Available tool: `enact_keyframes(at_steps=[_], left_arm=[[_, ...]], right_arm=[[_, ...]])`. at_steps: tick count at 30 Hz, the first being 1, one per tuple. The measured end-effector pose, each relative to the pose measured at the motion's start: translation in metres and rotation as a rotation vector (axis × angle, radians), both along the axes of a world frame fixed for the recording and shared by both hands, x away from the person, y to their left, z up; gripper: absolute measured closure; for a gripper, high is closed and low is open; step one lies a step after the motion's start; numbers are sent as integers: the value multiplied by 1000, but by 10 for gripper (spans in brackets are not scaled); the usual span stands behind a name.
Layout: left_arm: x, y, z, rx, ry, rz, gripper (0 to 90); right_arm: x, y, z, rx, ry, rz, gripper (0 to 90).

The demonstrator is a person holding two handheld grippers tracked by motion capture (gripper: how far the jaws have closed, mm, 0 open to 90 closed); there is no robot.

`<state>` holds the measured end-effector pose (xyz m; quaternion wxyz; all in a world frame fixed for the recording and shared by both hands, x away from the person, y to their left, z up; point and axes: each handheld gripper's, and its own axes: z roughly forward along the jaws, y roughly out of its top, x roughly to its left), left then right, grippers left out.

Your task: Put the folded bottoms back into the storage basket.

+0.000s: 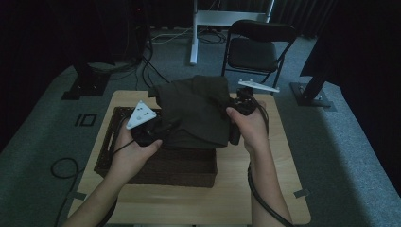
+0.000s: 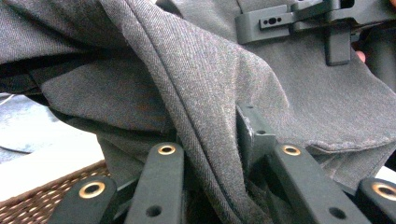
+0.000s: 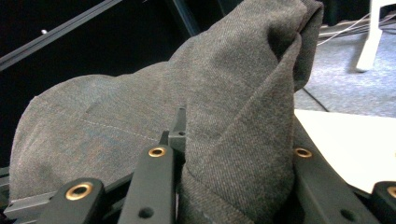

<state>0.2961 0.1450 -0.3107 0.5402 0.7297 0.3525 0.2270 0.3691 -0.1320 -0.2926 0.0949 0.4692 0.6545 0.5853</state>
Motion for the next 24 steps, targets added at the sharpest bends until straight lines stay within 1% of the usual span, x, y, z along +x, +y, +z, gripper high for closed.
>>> enact_keyframes(at_steps=[5,11,12,15,18,22,24], left_arm=[[-3,18,-3,15,7,21,745],[-5,37,-11,31,23,48,745],[-6,40,-14,30,26,57,745],[-5,48,-22,30,41,69,744],[-3,54,-31,36,59,79,745],[1,62,-43,45,87,82,745],[4,66,-48,47,102,83,745]], right_arm=[[4,20,-6,9,9,28,673],[8,42,-16,17,33,44,672],[8,46,-18,8,33,46,673],[11,56,-25,4,41,51,672],[14,65,-35,0,59,53,672],[18,75,-49,-11,80,52,672],[20,79,-57,-9,92,51,672]])
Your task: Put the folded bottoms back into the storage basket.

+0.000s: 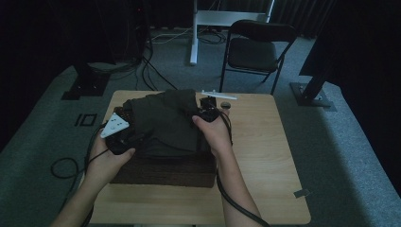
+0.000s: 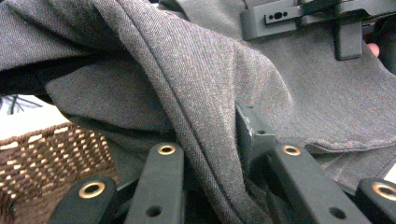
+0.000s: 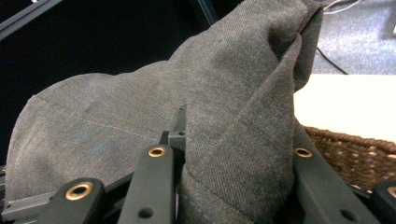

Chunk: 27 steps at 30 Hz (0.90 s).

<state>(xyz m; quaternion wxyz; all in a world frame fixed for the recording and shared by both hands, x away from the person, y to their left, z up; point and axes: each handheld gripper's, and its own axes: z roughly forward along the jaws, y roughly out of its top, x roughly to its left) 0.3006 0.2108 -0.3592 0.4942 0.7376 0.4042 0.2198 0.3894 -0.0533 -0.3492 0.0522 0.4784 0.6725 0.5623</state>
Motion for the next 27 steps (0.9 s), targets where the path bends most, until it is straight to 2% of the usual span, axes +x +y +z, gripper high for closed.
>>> enact_keyframes(at_steps=[9,16,21,27], left_arm=[[17,10,-23,35,67,-19,744],[30,10,-42,76,84,-44,743],[37,10,-56,90,117,-51,742],[42,8,-64,129,154,-54,740]], right_arm=[[9,13,-34,-18,44,-24,672],[13,15,-58,-26,72,-61,672],[13,15,-76,-37,76,-83,671],[16,17,-94,-50,95,-93,670]])
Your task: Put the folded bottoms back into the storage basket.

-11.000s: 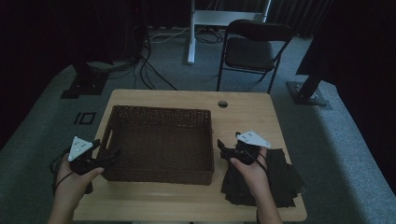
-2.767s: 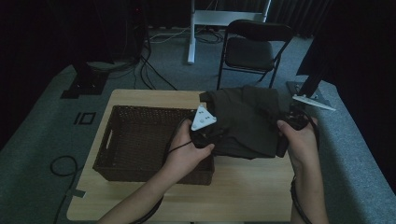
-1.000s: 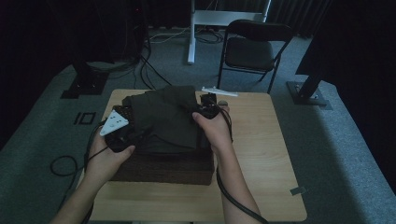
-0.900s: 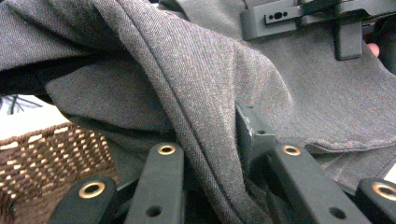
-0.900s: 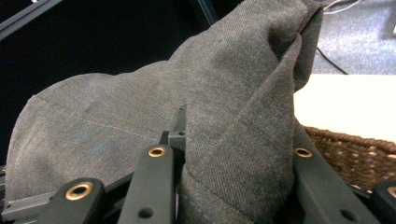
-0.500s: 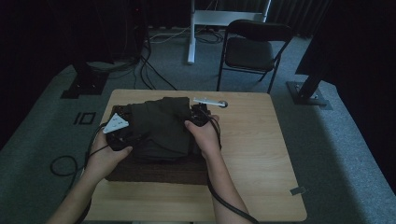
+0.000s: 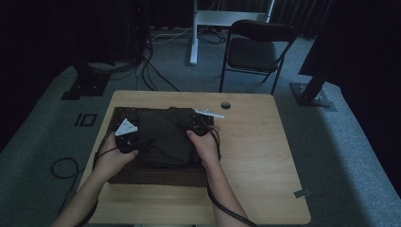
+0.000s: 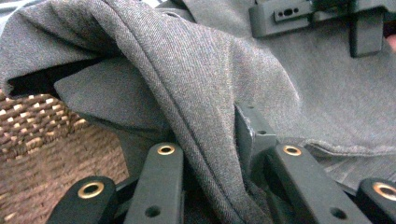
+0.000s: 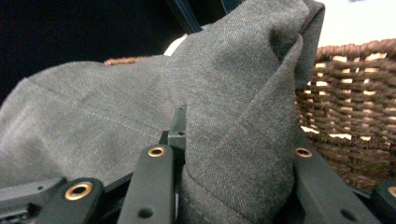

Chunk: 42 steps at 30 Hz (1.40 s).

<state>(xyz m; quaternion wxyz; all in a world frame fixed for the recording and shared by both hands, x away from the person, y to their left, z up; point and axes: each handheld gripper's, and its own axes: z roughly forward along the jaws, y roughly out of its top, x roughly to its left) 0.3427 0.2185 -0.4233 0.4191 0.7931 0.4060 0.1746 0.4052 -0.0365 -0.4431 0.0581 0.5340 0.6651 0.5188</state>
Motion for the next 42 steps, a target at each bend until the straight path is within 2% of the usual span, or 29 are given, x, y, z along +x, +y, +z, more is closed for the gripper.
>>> enact_keyframes(at_steps=[2,5,8,12,15,16,17,18,20,22,28,31,33,35,37,39,41,42], left_arm=[[0,-3,-1,33,14,-12,738],[5,-6,-2,64,59,-13,734],[10,-6,-3,93,53,-22,734],[17,-5,-9,75,37,-27,735],[20,-3,-11,45,26,-24,737],[21,-4,-12,52,-12,-27,740],[22,-5,-13,60,-22,-33,744],[23,-4,-14,58,-9,-34,743],[24,-3,-18,54,-20,-33,753],[24,-1,-21,37,-8,-34,755],[24,3,-33,22,41,-24,758],[26,2,-40,38,72,-24,750],[28,2,-45,46,111,-23,725],[29,0,-52,70,165,-28,667],[30,-2,-57,95,232,-29,567],[31,-3,-58,96,256,-19,470],[32,-3,-59,89,274,-22,356],[33,-2,-59,86,276,-16,337]], right_arm=[[0,2,-5,-15,9,-4,670],[0,2,-12,-28,24,-1,670],[1,4,-19,-34,33,-7,671],[3,3,-23,-35,38,-18,671],[6,2,-26,-33,41,-23,670],[6,2,-27,-31,43,-25,670],[7,2,-27,-40,39,-23,670],[8,2,-26,-48,36,-22,670],[9,3,-27,-49,49,-24,670],[9,4,-29,-56,57,-20,669],[13,7,-34,-65,88,-26,669],[13,9,-38,-109,96,-26,662],[14,10,-42,-127,102,-24,647],[15,10,-46,-163,100,-19,611],[16,12,-48,-199,94,-15,546],[16,13,-47,-256,58,-12,467],[16,13,-47,-270,43,-4,384],[16,13,-47,-283,36,5,365]])
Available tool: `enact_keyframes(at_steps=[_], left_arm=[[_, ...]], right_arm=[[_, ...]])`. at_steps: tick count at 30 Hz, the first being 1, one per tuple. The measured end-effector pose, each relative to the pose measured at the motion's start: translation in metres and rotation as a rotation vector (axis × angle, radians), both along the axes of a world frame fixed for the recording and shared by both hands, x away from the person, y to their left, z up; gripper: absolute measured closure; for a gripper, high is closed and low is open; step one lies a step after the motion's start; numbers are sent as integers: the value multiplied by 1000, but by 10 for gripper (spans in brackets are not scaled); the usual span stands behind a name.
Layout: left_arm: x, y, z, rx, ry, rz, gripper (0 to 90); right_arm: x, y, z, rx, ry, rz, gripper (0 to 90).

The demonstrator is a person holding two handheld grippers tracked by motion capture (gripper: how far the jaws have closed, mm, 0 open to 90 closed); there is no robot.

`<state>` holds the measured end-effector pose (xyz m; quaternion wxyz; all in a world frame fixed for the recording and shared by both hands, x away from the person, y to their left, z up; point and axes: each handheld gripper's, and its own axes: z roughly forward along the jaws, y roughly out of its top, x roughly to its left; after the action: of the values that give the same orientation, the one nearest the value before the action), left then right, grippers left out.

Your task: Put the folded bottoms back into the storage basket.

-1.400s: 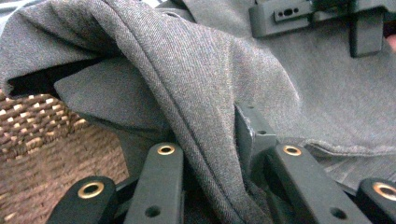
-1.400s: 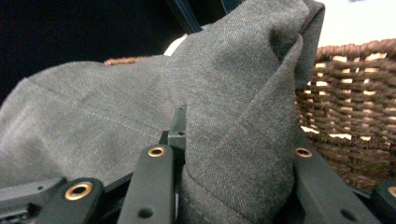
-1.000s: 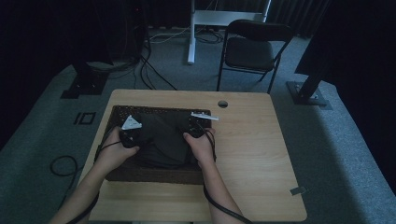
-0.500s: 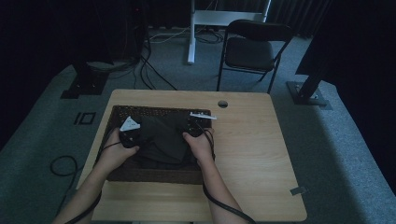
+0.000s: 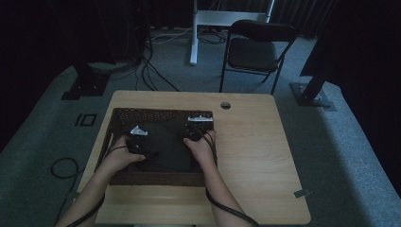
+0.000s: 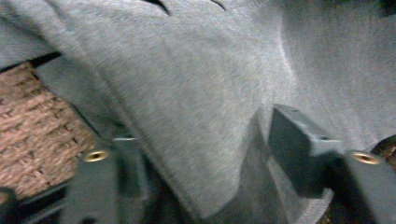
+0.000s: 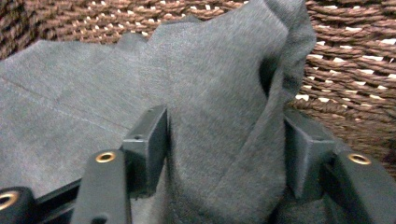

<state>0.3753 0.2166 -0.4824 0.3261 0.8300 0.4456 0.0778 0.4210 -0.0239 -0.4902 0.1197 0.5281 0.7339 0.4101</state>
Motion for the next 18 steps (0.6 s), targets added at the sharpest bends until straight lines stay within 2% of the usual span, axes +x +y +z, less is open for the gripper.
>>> enact_keyframes(at_steps=[1,3,4,6,7,13,18], left_arm=[[0,0,0,0,0,0,324],[1,1,0,-4,-3,17,282],[2,4,2,5,-23,55,257],[2,7,4,26,-63,83,177],[2,10,6,48,-88,95,177],[-1,19,20,47,-156,125,177],[-5,22,34,6,-187,151,177]], right_arm=[[-1,0,0,-13,-3,7,320],[-1,-1,2,-8,-10,10,299],[-1,-5,7,10,-46,-16,268],[-1,-9,12,36,-72,-30,236],[-1,-11,14,43,-76,-32,219],[-6,-17,35,61,-118,12,209],[-13,-19,53,67,-153,60,184]])
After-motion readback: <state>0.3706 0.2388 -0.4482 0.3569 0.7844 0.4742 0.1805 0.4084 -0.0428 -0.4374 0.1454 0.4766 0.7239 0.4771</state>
